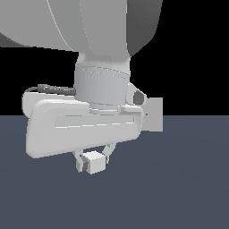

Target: Plug the charger into the wall socket.

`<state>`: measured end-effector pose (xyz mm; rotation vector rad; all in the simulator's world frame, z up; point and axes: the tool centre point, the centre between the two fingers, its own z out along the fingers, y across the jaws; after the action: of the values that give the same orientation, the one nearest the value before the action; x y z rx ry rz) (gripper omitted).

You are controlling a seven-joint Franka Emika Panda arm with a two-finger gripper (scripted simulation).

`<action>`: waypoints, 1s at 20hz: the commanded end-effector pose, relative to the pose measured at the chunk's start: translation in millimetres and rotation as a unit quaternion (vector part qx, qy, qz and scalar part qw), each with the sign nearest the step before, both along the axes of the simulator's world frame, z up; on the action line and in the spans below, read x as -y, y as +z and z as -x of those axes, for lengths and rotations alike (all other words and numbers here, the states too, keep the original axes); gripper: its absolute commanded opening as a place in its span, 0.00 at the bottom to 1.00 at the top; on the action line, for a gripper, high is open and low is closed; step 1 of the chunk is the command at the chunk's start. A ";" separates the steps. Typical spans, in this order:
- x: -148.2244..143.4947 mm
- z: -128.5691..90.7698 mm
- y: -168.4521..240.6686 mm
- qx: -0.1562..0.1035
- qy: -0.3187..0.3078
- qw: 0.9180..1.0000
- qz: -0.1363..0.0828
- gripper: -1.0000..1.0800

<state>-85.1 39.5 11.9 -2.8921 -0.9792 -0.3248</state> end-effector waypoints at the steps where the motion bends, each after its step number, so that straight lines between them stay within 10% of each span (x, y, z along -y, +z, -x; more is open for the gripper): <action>1: 0.0 -0.1 -0.3 0.000 0.000 1.000 0.000 0.00; 20: 6.8 -14.7 11.4 0.001 -0.063 0.998 -0.001 0.00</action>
<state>-73.6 34.2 20.6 -2.9457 -0.8361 -0.3337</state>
